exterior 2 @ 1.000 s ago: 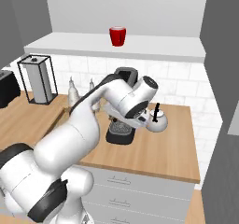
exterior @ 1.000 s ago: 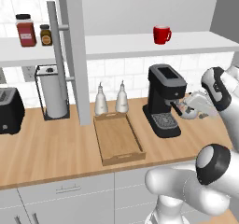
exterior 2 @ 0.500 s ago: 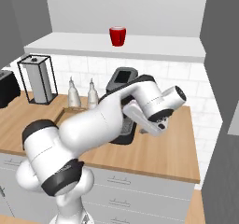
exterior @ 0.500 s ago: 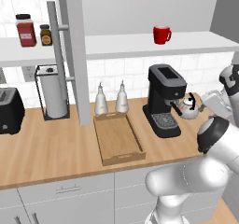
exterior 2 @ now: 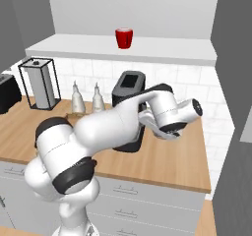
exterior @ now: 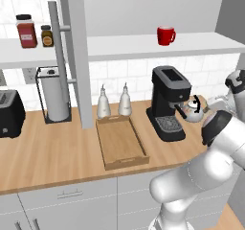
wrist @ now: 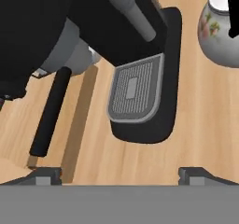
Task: Pick the kettle from the counter and place it on the tray. Then pick the mug from the cabinet and place it on the tray. Then close the cabinet doors.
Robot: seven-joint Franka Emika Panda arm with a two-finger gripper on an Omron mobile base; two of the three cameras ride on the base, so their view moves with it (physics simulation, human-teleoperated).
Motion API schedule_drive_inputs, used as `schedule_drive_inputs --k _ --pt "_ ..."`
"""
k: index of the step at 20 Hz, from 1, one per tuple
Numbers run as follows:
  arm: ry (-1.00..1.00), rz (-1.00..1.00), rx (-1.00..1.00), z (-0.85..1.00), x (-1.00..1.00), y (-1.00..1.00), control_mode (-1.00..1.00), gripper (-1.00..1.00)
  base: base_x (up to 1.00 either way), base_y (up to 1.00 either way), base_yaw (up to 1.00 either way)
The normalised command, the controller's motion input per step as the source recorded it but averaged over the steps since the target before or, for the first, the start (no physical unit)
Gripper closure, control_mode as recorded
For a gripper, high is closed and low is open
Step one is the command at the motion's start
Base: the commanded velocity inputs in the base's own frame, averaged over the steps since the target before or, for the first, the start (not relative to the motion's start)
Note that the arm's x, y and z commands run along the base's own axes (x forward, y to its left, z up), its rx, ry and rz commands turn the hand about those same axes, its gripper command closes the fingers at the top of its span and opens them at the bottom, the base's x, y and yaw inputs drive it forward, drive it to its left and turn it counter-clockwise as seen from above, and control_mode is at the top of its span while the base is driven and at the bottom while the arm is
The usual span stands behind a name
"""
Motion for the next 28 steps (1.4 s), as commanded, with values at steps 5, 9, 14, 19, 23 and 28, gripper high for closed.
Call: schedule_drive_inputs --k 5,9,14,19,23,28 --pt "-0.23 0.00 0.00 -0.10 0.72 -0.28 -1.00 -1.00 0.00 0.00 0.00" --pt "0.06 -0.01 0.03 0.08 0.59 -0.50 -1.00 -1.00 0.00 0.00 0.00" --pt "0.05 0.00 0.06 -0.02 0.47 -0.49 -1.00 -1.00 0.00 0.00 0.00" --pt "0.00 0.00 0.03 -0.23 0.41 -0.29 -1.00 -1.00 0.00 0.00 0.00" --pt "0.00 0.03 0.02 -0.35 0.35 -0.36 -1.00 -1.00 0.00 0.00 0.00" --pt "0.00 0.04 0.07 -0.12 0.34 -0.41 -1.00 -1.00 0.00 0.00 0.00"
